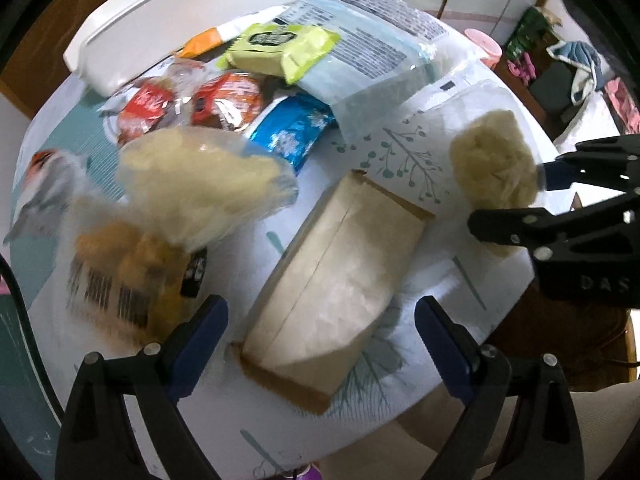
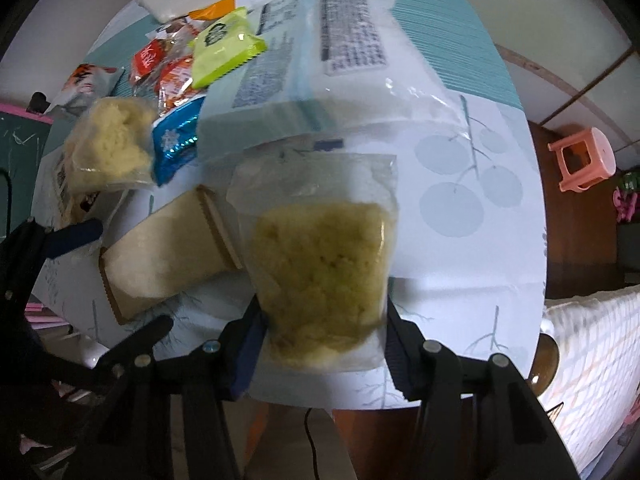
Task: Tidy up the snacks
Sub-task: 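Grasp the paper bread bag with the left tool while the right tool grasps a clear puffed-snack bag, then carry both bags into the white tray and open both tools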
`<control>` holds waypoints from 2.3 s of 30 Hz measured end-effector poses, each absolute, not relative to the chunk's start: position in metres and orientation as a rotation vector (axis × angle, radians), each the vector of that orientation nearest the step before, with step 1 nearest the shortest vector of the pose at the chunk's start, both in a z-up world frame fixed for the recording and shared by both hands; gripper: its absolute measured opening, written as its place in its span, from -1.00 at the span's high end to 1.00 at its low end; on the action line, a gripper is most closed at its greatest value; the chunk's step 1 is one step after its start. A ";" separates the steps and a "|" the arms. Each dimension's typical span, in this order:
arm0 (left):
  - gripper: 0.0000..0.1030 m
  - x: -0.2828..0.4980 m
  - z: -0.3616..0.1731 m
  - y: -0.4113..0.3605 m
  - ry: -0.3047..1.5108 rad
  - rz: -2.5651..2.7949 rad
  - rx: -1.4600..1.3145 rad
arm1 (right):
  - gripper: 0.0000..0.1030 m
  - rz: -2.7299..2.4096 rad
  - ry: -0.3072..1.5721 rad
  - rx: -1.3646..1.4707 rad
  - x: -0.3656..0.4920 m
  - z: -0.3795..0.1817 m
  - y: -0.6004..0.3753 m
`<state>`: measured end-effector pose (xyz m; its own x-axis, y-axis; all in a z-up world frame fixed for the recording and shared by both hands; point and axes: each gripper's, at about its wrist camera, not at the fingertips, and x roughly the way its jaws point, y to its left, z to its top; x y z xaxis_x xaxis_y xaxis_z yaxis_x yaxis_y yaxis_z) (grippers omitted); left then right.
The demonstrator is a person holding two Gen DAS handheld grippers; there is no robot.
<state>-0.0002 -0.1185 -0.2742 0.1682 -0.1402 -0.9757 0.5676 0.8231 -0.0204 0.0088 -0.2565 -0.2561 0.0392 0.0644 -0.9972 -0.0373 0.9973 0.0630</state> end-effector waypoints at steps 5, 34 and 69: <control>-0.71 0.005 -0.285 -0.138 1.328 -0.534 0.424 | -0.05 0.066 1.529 0.036 0.006 -0.261 -0.269; -0.03 0.051 -0.143 -0.122 1.109 -0.446 0.129 | -0.04 0.169 1.352 0.051 0.018 -0.164 -0.275; -0.03 0.353 -0.139 -0.085 1.097 -0.180 0.112 | -0.04 0.040 1.236 0.037 0.336 -0.155 -0.257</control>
